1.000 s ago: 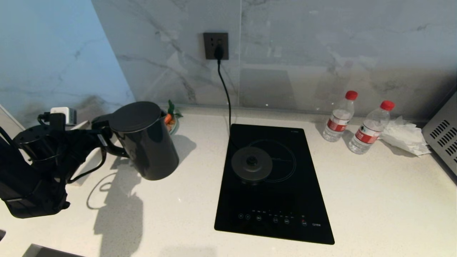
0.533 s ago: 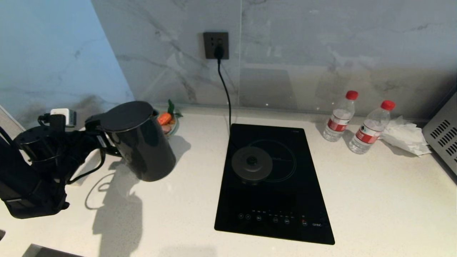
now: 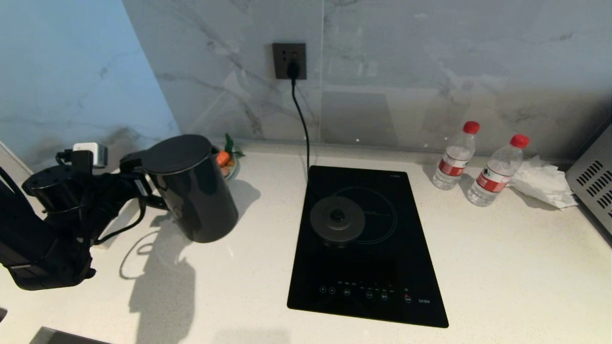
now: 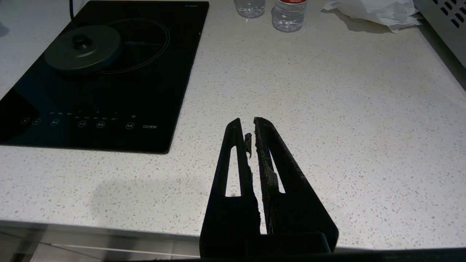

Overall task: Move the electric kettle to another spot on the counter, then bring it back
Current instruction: Grab the kettle

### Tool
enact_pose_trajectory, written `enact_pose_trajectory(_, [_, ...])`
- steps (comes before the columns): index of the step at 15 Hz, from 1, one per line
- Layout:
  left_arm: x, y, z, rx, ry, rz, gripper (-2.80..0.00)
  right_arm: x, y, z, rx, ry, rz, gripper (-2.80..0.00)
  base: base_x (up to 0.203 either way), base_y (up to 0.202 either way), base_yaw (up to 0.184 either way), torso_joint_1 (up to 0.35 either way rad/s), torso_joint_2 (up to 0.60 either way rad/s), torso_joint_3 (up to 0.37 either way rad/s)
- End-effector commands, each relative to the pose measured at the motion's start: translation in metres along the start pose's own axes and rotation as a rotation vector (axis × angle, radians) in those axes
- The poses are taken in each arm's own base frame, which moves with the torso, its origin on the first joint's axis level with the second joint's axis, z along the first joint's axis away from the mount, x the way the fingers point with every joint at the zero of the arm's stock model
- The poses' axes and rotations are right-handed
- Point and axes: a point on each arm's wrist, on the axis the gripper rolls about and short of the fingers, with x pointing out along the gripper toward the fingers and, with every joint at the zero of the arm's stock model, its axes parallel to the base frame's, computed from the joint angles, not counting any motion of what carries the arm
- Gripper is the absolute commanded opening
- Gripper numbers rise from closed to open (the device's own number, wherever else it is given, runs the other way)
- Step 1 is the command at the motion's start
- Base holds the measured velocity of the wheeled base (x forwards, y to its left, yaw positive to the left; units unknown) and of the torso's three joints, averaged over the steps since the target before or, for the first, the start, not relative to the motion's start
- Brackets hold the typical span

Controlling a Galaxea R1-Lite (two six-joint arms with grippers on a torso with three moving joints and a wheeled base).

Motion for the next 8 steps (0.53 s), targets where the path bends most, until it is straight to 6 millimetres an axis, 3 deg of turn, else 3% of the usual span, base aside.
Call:
enact_pose_trajectory(1, [-0.0036, -0.0030, 0.0142, -0.025, -0.022, -0.007, -2.80, 0.0000, 0.0000, 0.0001, 0.000, -0.001, 0.000, -2.80, 0.000, 0.000, 0.000, 0.000, 0.00, 0.000])
enact_pose_trajectory(8, [-0.0060, -0.0039, 0.0208, -0.041, -0.017, -0.006, -2.80, 0.0001, 0.0000, -0.0002, 0.000, 0.000, 0.000, -2.80, 0.000, 0.000, 0.000, 0.000, 0.00, 0.000])
